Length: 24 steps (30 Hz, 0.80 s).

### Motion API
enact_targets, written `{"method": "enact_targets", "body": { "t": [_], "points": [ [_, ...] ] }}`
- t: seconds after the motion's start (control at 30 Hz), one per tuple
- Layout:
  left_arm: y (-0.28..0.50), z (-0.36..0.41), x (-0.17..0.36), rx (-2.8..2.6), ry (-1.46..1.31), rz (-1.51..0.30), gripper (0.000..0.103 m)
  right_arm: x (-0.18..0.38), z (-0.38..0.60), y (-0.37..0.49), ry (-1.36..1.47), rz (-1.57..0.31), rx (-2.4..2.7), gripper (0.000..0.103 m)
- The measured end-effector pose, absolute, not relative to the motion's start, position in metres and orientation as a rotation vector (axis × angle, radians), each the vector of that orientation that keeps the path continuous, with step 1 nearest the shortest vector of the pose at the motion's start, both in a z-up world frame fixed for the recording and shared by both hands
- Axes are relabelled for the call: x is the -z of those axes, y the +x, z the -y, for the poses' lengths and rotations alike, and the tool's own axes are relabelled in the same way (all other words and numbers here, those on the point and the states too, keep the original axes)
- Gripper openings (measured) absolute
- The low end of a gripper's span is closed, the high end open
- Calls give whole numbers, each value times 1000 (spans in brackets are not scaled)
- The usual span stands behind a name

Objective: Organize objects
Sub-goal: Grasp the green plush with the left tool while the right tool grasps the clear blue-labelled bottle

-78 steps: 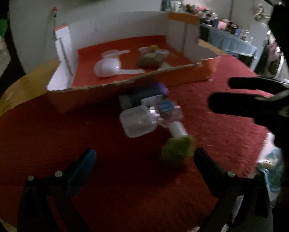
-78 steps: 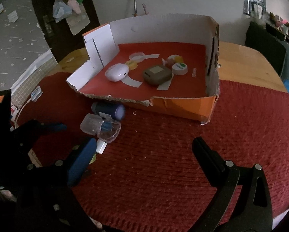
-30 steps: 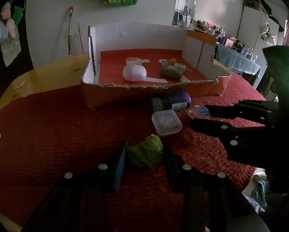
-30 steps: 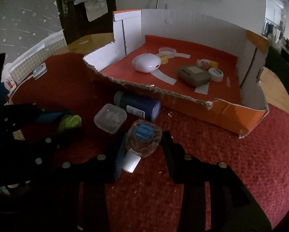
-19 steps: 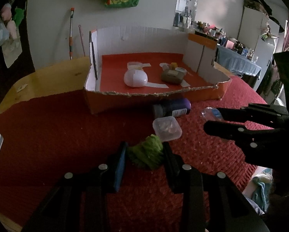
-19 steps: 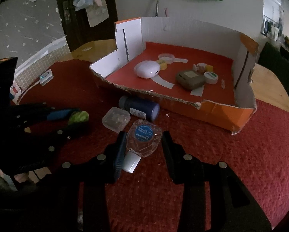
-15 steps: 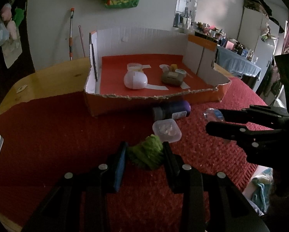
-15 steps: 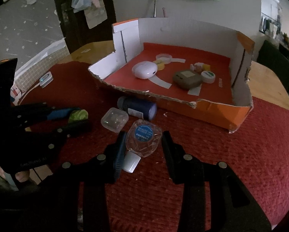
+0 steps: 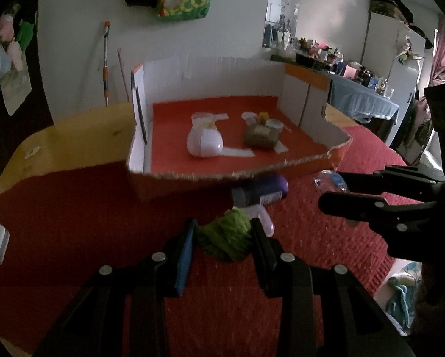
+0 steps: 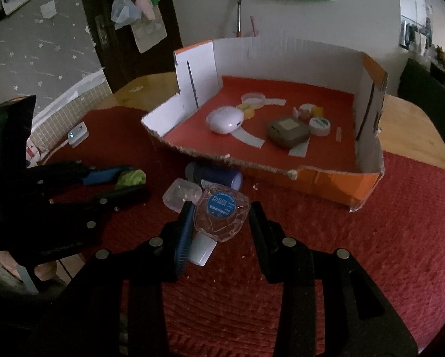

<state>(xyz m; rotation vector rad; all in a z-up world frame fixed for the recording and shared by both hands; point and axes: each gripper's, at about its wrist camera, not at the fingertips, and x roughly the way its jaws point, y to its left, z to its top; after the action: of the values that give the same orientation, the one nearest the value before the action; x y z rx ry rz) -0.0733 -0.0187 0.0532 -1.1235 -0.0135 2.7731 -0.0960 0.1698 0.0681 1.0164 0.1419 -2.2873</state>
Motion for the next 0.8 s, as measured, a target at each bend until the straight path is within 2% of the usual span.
{"method": "enact_targets", "body": {
  "t": [0.37,0.8],
  "points": [
    [-98,14,-83,-2783,-1056,-44,37,-97,-174,-109,956,-158,2317,36],
    [-135,12,-88,-2769,-1074,-49,37,-107,-178,-143,963,-207,2353,36]
  ]
}}
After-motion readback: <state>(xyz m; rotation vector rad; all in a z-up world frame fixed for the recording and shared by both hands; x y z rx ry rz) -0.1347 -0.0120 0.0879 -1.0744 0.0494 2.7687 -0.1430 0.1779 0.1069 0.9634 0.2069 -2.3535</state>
